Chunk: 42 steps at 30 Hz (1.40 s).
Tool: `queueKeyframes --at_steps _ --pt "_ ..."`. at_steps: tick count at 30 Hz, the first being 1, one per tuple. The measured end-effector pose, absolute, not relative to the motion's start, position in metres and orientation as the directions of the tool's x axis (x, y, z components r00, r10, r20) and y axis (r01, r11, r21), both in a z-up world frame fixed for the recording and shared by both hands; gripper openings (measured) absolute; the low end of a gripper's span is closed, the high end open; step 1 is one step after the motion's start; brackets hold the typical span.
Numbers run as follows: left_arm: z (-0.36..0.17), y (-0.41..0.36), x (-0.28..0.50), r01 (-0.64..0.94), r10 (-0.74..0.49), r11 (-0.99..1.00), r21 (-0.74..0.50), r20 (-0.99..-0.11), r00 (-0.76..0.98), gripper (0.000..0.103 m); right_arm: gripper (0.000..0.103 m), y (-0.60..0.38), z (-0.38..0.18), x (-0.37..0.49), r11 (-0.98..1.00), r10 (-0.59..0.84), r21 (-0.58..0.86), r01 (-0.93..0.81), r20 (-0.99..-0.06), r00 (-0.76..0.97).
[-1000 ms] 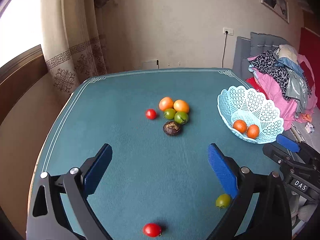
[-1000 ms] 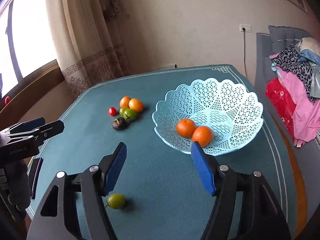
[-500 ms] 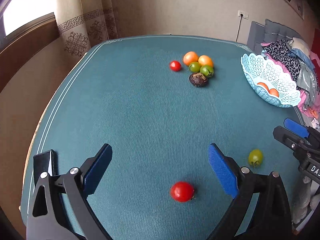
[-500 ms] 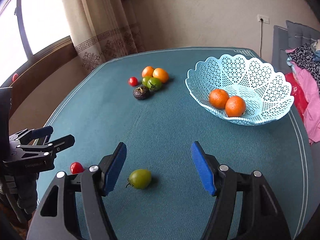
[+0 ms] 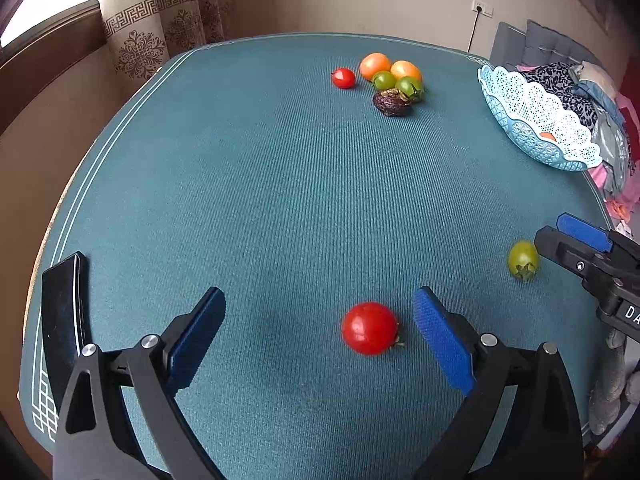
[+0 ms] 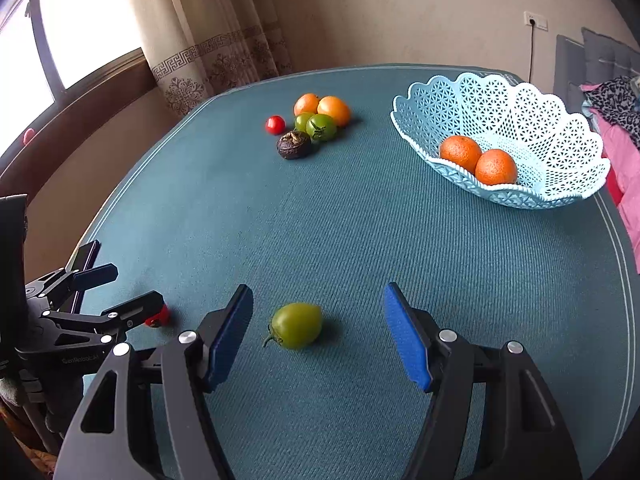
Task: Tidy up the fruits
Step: 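Move left tool to a red tomato while right tool moves to a green tomato, then close left tool on the red tomato while right tool grasps the green tomato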
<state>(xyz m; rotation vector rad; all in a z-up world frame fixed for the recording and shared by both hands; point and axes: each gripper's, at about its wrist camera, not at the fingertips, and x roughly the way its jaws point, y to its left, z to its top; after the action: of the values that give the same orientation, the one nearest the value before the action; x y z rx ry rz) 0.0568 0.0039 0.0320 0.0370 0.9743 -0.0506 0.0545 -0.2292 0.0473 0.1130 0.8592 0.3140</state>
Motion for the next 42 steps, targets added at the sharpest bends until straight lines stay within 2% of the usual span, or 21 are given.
queueKeyframes --at_steps 4,12,14,18,25,29,37,42 --pt "0.023 0.001 0.055 0.084 -0.046 0.996 -0.001 -0.843 0.536 0.076 0.067 -0.228 0.043 0.054 0.948 0.316 0.225 -0.223 -0.736 0.599" --pt "0.021 -0.009 0.048 0.138 -0.086 0.990 -0.014 -0.843 0.531 0.054 0.067 -0.226 0.040 0.054 0.948 0.316 0.224 -0.225 -0.742 0.591" --pt "0.021 -0.010 0.047 0.152 -0.101 0.988 -0.023 -0.843 0.529 0.042 0.067 -0.225 0.039 0.053 0.947 0.318 0.225 -0.228 -0.745 0.587" --pt "0.022 -0.010 0.045 0.164 -0.122 0.986 -0.039 -0.839 0.531 0.030 0.067 -0.224 0.036 0.054 0.942 0.333 0.237 -0.238 -0.751 0.570" --pt "0.029 -0.008 0.044 0.147 -0.098 0.989 -0.018 -0.822 0.561 0.029 0.067 -0.217 0.031 0.054 0.936 0.347 0.237 -0.262 -0.760 0.550" --pt "0.034 -0.006 0.045 0.140 -0.089 0.990 -0.009 -0.812 0.576 0.029 0.053 -0.213 0.029 0.057 0.936 0.341 0.224 -0.271 -0.767 0.544" --pt "0.039 -0.007 0.046 0.139 -0.082 0.990 0.001 -0.799 0.596 0.029 0.037 -0.205 0.023 0.061 0.937 0.328 0.197 -0.287 -0.778 0.537" --pt "0.041 -0.005 0.049 0.130 -0.081 0.992 -0.003 -0.795 0.601 0.029 0.035 -0.207 0.024 0.061 0.936 0.333 0.205 -0.284 -0.775 0.538"
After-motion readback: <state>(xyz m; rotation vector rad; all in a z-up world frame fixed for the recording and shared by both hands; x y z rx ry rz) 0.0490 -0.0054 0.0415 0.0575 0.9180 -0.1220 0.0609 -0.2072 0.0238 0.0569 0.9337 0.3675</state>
